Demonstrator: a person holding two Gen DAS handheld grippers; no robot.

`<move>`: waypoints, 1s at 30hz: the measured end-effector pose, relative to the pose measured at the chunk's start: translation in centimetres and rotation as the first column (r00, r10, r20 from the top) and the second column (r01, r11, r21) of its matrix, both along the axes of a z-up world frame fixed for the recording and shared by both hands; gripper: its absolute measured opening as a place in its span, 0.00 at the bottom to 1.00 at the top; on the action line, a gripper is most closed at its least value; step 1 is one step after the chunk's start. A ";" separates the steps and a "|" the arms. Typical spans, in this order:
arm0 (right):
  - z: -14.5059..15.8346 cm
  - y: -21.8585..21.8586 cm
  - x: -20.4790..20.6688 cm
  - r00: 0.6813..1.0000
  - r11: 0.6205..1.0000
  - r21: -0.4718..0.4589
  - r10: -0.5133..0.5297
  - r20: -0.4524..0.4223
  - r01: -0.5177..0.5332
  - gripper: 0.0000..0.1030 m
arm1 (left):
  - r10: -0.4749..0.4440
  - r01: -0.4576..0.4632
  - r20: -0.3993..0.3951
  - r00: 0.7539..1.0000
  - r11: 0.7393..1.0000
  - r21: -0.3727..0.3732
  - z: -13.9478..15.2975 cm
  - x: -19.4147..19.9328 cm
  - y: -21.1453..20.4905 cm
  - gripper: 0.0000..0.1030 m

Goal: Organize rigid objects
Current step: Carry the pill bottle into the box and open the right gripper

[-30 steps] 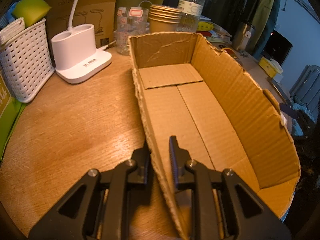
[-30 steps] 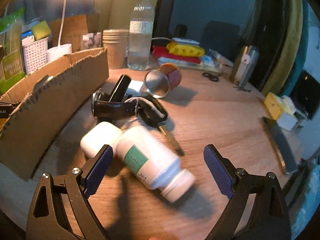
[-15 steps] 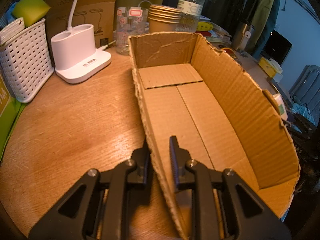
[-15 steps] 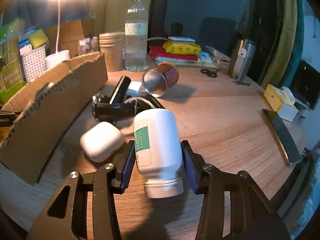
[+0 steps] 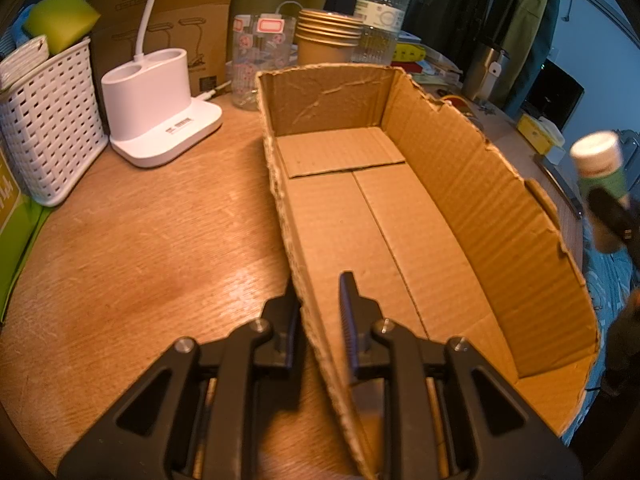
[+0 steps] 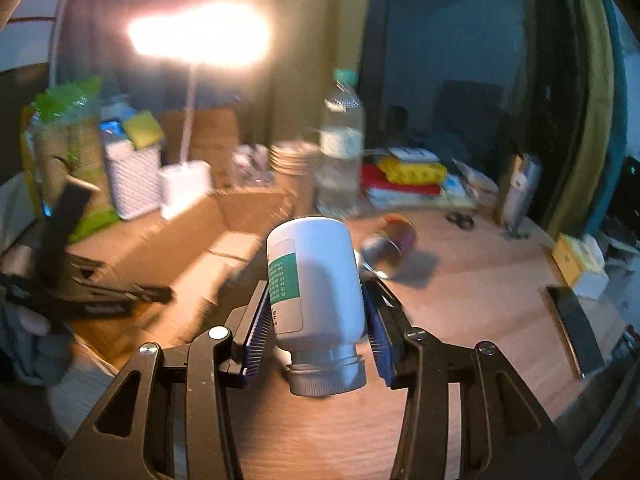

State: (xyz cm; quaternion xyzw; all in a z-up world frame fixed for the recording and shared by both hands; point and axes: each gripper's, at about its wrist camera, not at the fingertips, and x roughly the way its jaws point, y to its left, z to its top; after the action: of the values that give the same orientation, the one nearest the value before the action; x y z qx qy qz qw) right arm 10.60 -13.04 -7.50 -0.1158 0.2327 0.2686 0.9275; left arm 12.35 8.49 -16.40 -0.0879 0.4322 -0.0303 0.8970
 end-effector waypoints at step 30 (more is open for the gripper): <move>-2.8 7.9 -1.5 0.977 0.982 -0.031 0.183 -0.113 -0.187 0.46 | 0.001 -0.001 0.000 1.000 1.000 0.000 0.0 0.0 0.0 0.20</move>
State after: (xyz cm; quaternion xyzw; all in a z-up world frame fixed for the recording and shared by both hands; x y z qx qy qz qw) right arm 9.11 -5.13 -10.31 -0.1411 0.2772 0.3548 0.8817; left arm 12.34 8.50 -16.40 -0.0881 0.4321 -0.0302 0.8970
